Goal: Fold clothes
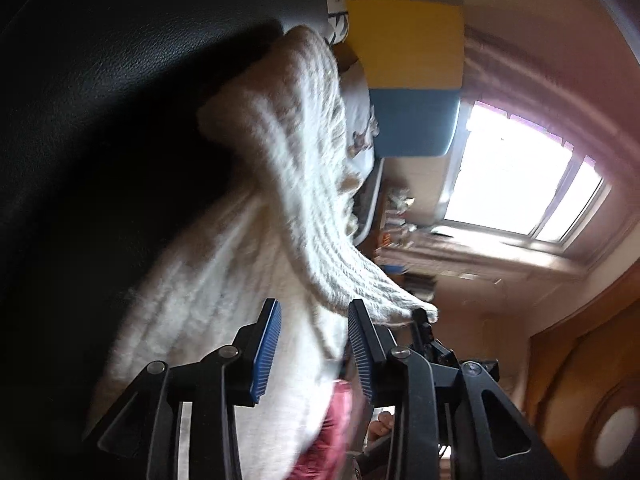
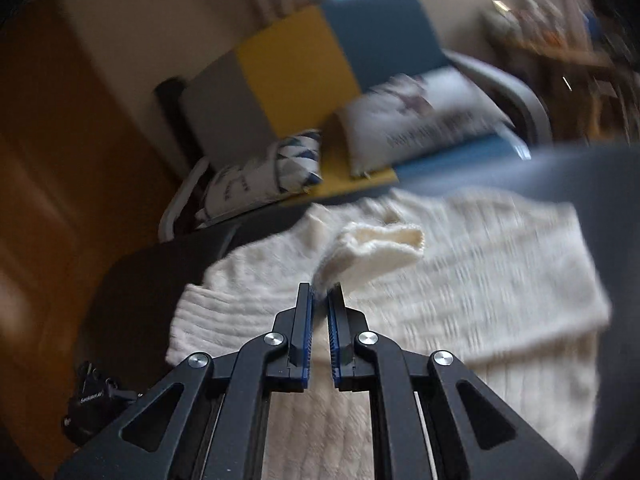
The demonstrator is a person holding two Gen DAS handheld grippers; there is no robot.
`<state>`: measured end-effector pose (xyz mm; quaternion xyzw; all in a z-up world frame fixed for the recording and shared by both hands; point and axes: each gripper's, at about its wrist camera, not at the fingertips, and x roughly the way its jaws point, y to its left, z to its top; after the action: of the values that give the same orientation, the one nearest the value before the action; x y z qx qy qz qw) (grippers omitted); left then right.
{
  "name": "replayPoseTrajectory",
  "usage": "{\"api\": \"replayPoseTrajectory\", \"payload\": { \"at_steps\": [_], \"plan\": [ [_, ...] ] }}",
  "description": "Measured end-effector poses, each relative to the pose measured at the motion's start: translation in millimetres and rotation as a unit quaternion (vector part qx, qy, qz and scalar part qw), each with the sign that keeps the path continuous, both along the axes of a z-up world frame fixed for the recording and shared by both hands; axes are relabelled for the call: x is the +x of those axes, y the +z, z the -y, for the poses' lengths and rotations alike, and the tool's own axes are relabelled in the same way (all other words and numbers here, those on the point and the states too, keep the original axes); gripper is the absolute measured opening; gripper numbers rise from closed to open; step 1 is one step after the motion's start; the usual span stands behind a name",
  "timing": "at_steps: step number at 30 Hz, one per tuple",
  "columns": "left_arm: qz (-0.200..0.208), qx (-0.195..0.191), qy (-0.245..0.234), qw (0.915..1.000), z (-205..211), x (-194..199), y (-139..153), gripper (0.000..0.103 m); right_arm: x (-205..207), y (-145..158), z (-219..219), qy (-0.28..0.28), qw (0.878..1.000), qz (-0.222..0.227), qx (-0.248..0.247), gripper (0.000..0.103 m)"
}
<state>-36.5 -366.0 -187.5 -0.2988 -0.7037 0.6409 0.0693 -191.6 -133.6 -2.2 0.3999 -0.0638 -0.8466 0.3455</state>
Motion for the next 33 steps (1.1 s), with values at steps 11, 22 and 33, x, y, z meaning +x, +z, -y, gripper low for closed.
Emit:
{"api": "replayPoseTrajectory", "payload": {
  "at_steps": [11, 22, 33],
  "plan": [
    [0.022, 0.037, 0.062, 0.9972, 7.0, -24.6, 1.2, 0.034, -3.2, 114.3, 77.1, 0.078, 0.991, -0.107, 0.025, 0.008],
    [0.059, -0.007, 0.089, 0.9942, 33.0, -4.8, 0.5, 0.034, -11.2, 76.2, 56.2, 0.088, 0.995, 0.012, -0.033, 0.011],
    [0.092, -0.028, 0.050, 0.9941, 19.2, -9.4, -9.6, 0.034, -42.0, -104.1, -44.2, -0.072, 0.960, 0.247, -0.112, 0.038]
  ]
}}
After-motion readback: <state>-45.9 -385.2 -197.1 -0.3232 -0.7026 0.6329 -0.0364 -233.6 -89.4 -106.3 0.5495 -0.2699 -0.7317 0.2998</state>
